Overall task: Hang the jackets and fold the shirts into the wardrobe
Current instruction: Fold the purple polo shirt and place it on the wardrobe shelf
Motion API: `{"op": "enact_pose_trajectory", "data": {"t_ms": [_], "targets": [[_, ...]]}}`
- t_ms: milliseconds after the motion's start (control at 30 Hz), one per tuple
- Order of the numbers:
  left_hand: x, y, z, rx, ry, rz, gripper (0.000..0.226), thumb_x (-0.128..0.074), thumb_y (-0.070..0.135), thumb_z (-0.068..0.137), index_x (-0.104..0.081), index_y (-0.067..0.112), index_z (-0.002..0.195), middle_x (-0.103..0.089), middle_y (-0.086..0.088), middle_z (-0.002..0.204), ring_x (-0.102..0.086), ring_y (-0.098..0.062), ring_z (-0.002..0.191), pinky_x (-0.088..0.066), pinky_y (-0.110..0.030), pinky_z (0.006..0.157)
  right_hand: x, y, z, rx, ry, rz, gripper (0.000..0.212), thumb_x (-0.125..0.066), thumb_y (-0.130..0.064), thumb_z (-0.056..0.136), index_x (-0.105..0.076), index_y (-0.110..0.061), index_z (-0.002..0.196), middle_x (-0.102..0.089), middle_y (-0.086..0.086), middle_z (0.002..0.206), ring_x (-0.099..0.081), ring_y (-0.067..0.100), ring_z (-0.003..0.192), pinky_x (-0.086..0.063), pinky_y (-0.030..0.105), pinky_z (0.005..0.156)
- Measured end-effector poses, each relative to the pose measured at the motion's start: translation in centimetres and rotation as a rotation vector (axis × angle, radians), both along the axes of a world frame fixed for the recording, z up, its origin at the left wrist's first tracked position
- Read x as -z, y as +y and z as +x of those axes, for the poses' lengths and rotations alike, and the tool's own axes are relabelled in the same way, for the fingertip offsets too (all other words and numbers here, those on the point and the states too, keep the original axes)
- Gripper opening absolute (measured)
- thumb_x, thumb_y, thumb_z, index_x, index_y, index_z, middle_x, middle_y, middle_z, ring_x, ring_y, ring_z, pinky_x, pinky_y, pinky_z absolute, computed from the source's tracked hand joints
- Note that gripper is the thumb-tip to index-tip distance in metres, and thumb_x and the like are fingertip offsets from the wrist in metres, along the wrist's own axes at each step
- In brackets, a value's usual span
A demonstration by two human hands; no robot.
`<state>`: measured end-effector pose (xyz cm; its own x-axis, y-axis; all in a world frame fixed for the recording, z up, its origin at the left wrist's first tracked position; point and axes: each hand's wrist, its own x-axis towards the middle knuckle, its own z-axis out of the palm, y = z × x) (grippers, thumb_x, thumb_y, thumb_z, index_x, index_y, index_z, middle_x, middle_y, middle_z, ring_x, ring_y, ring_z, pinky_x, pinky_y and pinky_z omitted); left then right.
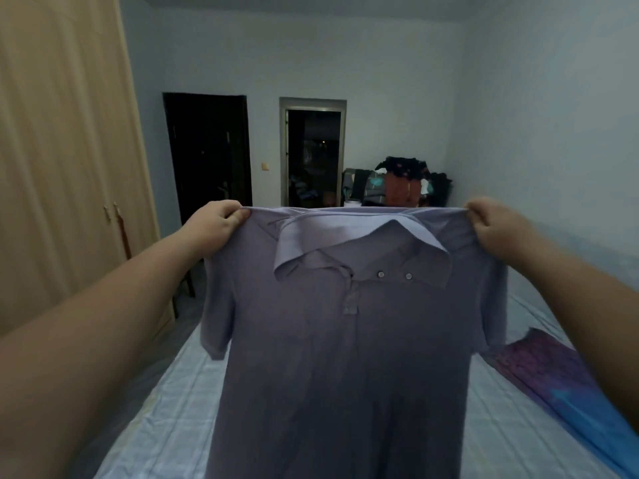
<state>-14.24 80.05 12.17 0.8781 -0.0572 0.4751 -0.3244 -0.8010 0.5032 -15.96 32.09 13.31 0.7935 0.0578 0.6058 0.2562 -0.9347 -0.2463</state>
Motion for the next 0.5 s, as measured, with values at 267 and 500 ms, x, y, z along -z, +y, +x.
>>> {"op": "enact_pose_trajectory", "data": {"t_ms": [267, 500], "targets": [[0.4, 1.8, -1.6, 0.198, 0.261, -0.103, 0.025, -0.066, 0.029, 0.093, -0.058, 0.006, 0.091, -0.063, -0.007, 0.089, -0.059, -0.02, 0.08, -0.047, -0.034, 0.072, 0.6, -1.3, -1.1, 0.119, -0.024, 0.027, 0.023, -0.052, -0.032, 0.099, -0.058, -0.015, 0.086, -0.057, 0.01, 0.081, -0.053, 0.028, 0.077, -0.035, 0.035, 0.068], [1.6, 2.4, -1.6, 0.111, 0.217, 0.035, 0.022, -0.063, 0.027, 0.094, -0.058, 0.008, 0.086, -0.061, -0.005, 0.082, -0.056, -0.019, 0.078, -0.044, -0.032, 0.067, 1.3, -2.2, -1.6, 0.012, 0.193, 0.02, 0.032, -0.052, -0.027, 0.1, -0.054, -0.014, 0.071, -0.057, 0.005, 0.073, -0.052, 0.024, 0.073, -0.035, 0.035, 0.062]]}}
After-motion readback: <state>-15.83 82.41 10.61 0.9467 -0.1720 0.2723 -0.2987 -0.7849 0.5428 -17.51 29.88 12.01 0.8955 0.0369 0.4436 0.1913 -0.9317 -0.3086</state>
